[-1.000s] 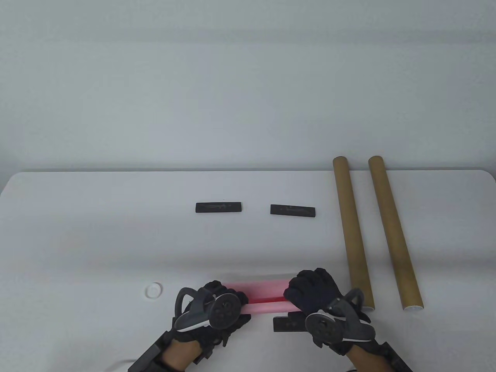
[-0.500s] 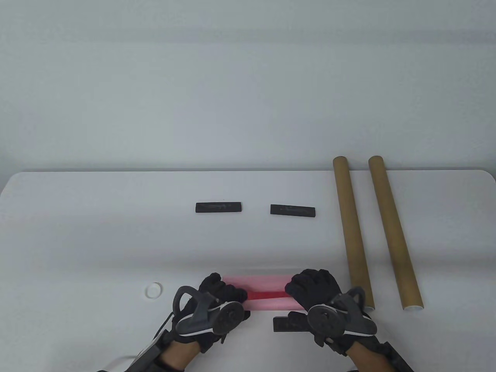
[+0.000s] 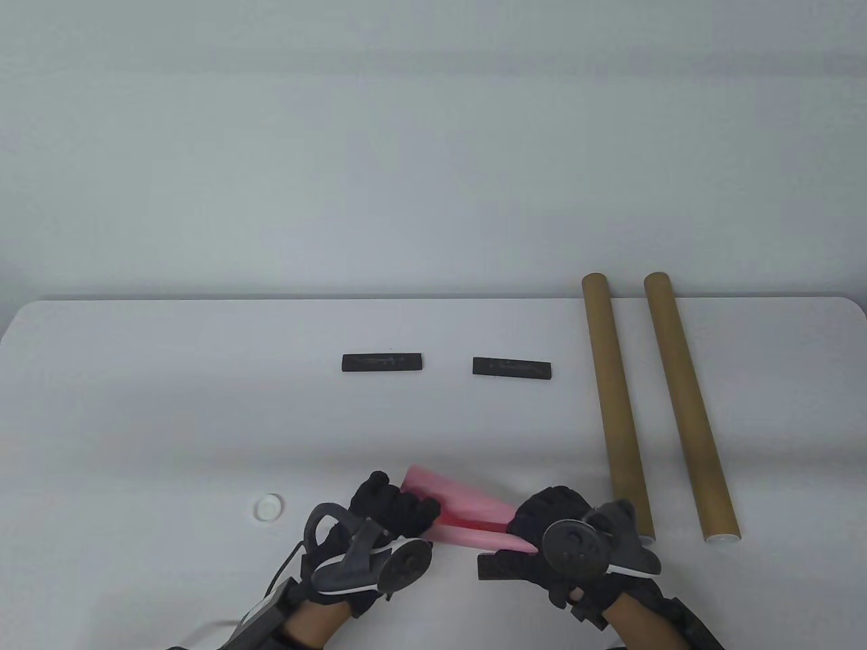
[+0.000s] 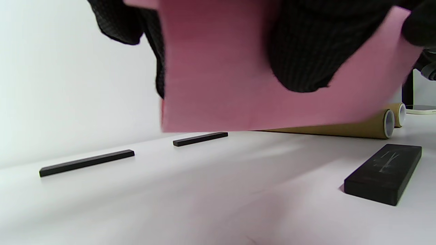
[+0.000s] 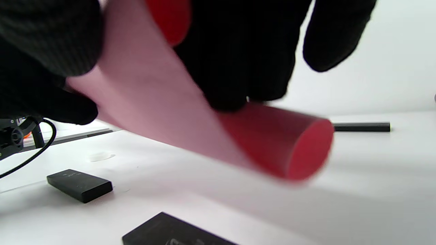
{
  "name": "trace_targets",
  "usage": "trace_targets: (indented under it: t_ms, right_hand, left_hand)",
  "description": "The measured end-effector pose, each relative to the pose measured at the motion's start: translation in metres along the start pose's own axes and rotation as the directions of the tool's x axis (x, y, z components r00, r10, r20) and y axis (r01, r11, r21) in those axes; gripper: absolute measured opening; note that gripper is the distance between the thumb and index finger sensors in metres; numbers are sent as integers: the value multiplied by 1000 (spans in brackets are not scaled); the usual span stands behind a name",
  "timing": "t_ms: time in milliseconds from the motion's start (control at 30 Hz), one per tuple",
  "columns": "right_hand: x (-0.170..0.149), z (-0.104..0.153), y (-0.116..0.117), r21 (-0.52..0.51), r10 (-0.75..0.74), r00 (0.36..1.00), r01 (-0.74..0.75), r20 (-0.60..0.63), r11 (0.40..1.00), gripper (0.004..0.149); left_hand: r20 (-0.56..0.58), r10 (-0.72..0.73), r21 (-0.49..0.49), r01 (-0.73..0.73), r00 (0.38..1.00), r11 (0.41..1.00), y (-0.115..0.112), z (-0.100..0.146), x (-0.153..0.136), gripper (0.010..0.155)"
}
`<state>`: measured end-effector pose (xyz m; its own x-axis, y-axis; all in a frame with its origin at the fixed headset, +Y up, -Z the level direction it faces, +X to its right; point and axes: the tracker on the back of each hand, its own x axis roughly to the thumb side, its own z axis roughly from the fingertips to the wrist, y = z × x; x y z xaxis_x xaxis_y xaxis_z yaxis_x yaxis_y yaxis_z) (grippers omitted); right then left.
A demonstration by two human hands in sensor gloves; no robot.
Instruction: Roll up papers and store in mailing tubes
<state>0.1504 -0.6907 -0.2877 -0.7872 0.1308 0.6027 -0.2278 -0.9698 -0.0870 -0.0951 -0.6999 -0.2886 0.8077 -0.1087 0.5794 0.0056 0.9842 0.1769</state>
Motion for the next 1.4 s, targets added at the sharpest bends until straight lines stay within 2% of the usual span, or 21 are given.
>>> trace_targets:
  t_ms: [33, 100, 200, 333, 433, 533, 633, 733, 800, 867, 1000, 1200, 1300, 1400]
  right_hand:
    - [1, 0, 0, -10, 35, 999, -35, 6, 999, 70]
    - [5, 2, -1, -35, 86, 996, -85, 30, 996, 71]
    - [6, 2, 0, -62, 102, 994, -100, 35, 993, 61]
    - [4, 0, 1, -25, 91, 996, -90, 13, 996, 46]
    - [0, -1, 2, 6, 28, 1000, -28, 7, 1000, 49]
    - [-2, -2, 1, 25, -46, 999, 46, 1, 999, 52]
    - [-2, 1, 0, -2, -25, 1000, 25, 0, 1000, 59]
    - [3, 3, -3, -65, 94, 995, -93, 17, 994, 70]
    - [6, 4, -4, -89, 125, 992, -121, 37, 989, 62]
    - [6, 3, -4, -94, 90, 995, -86, 32, 992, 53]
    - [0, 2, 0, -43, 32, 999, -31, 22, 999, 50]
    - [-4, 1, 0, -5, -40, 999, 40, 9, 999, 60]
    - [-4, 3, 0, -37, -39, 999, 40, 21, 999, 71]
    - [0, 5, -2, -69, 34, 998, -30, 48, 997, 71]
  left_hand:
    - [-10, 25, -16, -25, 1000, 1000, -1, 0, -2, 52]
    - [-24, 75, -38, -76, 997, 996, -3, -1, -5, 51]
    - [-35, 135, -63, -137, 990, 989, -6, -1, -8, 50]
    - [-30, 98, -67, -100, 995, 993, -9, -2, -7, 55]
    - [-6, -9, -21, 8, 1000, 1000, -5, -1, -2, 65]
    - [3, -92, 37, 92, 996, 995, 2, 1, 4, 63]
    - [-10, -29, 32, 29, 1000, 999, 4, 1, 2, 53]
    - [-31, 72, -18, -73, 997, 997, -1, -1, -5, 51]
    - [-36, 106, -41, -108, 994, 993, -3, -2, -8, 53]
    - [-34, 103, -48, -105, 994, 993, -4, -2, -8, 54]
    - [-15, 25, -19, -25, 1000, 1000, -3, 0, -1, 62]
    - [10, -2, 8, 2, 1000, 1000, 1, 1, 1, 57]
    - [10, 36, 4, -36, 999, 999, 3, 1, 0, 54]
    - [3, 76, -9, -76, 997, 997, 4, 1, -3, 53]
